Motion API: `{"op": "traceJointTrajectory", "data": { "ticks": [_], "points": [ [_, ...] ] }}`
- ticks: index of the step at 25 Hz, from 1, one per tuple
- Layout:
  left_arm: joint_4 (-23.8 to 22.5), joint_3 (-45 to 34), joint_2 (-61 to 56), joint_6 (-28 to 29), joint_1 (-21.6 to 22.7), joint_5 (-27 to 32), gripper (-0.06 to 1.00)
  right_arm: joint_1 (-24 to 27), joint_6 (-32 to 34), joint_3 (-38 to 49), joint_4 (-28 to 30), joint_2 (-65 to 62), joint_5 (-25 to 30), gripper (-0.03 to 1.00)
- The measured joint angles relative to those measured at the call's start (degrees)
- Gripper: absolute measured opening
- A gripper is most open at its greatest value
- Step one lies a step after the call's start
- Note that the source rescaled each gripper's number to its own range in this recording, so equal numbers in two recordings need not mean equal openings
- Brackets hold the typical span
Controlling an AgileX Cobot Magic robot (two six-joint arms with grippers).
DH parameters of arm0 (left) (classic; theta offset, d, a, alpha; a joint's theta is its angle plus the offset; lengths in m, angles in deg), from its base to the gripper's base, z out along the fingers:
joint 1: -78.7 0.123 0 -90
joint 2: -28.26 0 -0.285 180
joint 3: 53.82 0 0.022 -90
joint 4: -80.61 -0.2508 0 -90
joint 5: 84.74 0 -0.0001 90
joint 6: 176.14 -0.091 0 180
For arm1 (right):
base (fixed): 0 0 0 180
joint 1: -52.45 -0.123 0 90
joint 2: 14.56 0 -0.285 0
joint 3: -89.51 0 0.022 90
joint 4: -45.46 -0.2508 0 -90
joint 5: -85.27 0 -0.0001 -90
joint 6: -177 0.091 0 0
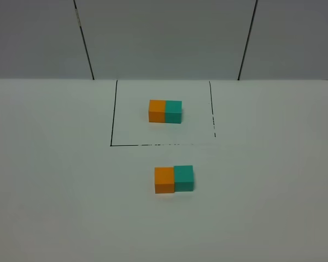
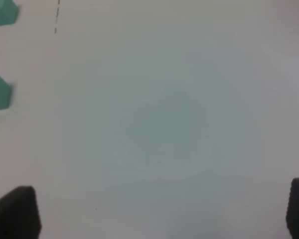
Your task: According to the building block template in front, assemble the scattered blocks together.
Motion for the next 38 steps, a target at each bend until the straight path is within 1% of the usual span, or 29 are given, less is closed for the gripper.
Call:
{"op": "traceJointTrajectory", "data": {
  "ticks": [3,13,26,30,38],
  "points": [
    [0.0,0.0,0.0,0.0,0.0,0.0,0.61,-1.1,0.0,0.1,0.1,-1.1,0.1,1.0],
    [0.0,0.0,0.0,0.0,0.0,0.0,0.61,-1.1,0.0,0.1,0.2,-7.4,0.1,0.99],
    [0.0,0.0,0.0,0.1,0.0,0.0,0.61,-2.3,0.0,0.1,0.2,-7.6,0.1,0.98],
    [0.0,0.0,0.0,0.1,0.0,0.0,0.61,-2.3,0.0,0.1,0.2,-7.6,0.1,0.96],
    [0.0,0.0,0.0,0.1,0.0,0.0,0.61,-2.3,0.0,0.1,0.2,-7.6,0.1,0.89]
  ]
}}
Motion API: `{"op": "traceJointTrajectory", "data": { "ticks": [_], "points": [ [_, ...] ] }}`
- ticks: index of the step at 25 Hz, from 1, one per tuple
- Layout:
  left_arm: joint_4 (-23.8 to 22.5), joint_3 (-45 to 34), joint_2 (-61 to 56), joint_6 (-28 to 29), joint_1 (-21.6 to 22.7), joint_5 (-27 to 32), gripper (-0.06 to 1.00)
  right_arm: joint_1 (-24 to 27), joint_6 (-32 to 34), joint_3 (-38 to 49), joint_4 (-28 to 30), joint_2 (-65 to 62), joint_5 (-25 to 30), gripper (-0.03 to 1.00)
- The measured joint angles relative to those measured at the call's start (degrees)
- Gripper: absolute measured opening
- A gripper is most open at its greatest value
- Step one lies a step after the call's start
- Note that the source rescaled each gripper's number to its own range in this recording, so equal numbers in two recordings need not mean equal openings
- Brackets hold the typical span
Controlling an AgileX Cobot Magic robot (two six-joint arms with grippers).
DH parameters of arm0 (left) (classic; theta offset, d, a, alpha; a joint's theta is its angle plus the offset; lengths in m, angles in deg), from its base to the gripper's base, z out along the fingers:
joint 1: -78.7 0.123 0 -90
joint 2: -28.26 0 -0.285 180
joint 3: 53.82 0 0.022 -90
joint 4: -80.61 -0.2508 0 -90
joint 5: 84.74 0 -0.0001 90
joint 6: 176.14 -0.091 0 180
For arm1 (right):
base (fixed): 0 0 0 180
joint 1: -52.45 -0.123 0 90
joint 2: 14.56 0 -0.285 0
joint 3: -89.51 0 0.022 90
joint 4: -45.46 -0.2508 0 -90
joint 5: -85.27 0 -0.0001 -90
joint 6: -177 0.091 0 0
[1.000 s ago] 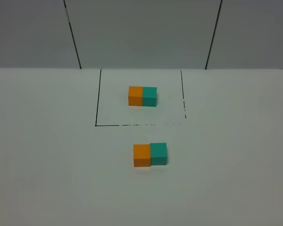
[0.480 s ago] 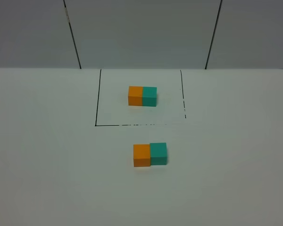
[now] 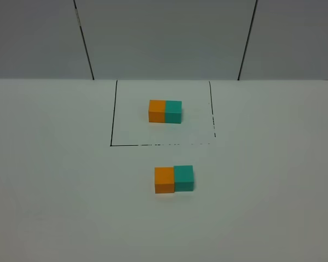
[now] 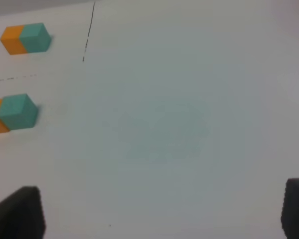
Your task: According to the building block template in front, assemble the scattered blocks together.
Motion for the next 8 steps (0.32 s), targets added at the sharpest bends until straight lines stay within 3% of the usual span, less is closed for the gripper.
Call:
{"op": "traceJointTrajectory", "data": {
  "ticks": [8],
  "points": [
    [0.0,0.0,0.0,0.0,0.0,0.0,0.61,0.0,0.0,0.0,0.0,0.0,0.0,0.89]
  ]
}}
